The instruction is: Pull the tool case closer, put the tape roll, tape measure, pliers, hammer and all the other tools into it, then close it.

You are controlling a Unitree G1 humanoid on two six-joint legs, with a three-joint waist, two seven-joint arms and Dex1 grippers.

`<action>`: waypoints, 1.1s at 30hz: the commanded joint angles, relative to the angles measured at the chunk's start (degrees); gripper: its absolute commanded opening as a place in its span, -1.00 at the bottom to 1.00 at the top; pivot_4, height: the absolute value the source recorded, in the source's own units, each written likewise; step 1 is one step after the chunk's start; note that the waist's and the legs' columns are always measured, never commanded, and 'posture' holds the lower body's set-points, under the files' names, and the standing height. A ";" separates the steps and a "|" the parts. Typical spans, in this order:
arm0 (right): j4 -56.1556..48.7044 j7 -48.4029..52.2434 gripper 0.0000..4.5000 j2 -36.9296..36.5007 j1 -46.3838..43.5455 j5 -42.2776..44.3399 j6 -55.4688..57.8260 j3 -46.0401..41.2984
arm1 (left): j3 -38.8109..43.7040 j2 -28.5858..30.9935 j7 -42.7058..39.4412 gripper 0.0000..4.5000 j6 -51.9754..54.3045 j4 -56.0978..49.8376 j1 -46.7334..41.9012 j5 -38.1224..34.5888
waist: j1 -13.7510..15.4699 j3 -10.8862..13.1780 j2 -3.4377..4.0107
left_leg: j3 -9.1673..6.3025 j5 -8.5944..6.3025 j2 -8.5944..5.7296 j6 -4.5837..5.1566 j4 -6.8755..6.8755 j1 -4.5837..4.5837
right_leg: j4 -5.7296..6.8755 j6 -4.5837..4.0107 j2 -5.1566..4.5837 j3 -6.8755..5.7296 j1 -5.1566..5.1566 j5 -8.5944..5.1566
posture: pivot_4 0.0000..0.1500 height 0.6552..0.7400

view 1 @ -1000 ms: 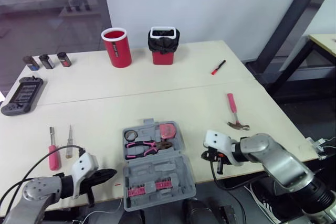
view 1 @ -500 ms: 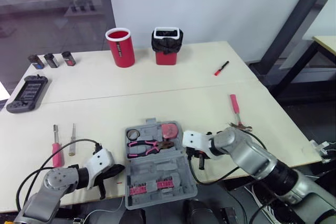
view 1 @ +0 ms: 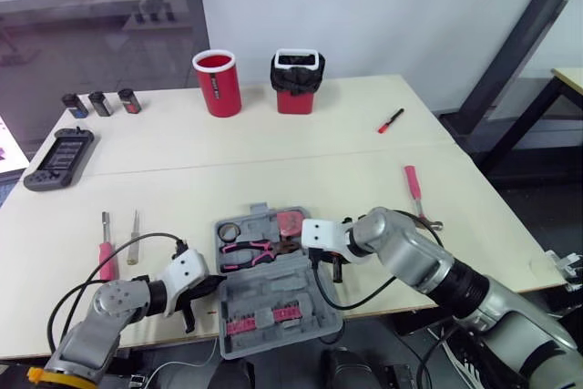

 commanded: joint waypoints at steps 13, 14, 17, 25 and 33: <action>13.15 -7.35 -1.00 8.50 -3.89 -0.86 -3.94 -7.49 | -3.05 -3.35 -0.90 -0.99 -8.03 26.44 -20.18 4.54 | -0.26 -0.05 0.08 | -0.07 0.03 -0.01 -0.01 0.04 0.04 | 0.10 -0.18 0.07 -0.01 0.12 0.18 | 1.00 0.97; 14.90 -7.99 -1.00 9.00 -4.23 -1.30 -4.14 -7.68 | -3.26 -3.36 -1.10 -0.99 -9.06 28.20 -21.22 4.93 | -0.30 -0.05 0.08 | -0.08 0.03 -0.01 0.00 0.03 0.05 | 0.10 -0.18 0.09 -0.01 0.12 0.19 | 1.00 0.97; 20.05 -9.62 -1.00 10.72 -5.69 -1.47 -5.70 -9.31 | -3.86 -4.10 -0.72 -0.99 -11.26 33.80 -25.69 6.29 | -0.35 -0.05 0.08 | -0.09 0.04 -0.01 0.00 0.03 0.05 | 0.11 -0.16 0.10 -0.01 0.12 0.20 | 1.00 0.97; 27.67 -10.37 -1.00 13.31 -8.62 -2.25 -9.88 -10.02 | -3.60 -4.86 -1.66 -0.99 -12.80 35.27 -26.16 6.37 | -0.45 -0.05 0.09 | -0.10 0.04 -0.01 -0.01 -0.01 0.03 | 0.10 -0.09 0.11 0.00 0.12 0.21 | 1.00 0.97; 23.89 -8.67 -1.00 13.87 -6.80 -2.46 -8.42 -9.32 | -1.96 -3.38 -2.08 -0.99 -10.49 28.94 -20.42 5.26 | -0.81 -0.05 0.09 | -0.09 0.04 -0.01 -0.01 -0.05 0.03 | 0.09 -0.06 0.12 0.01 0.11 0.18 | 1.00 0.97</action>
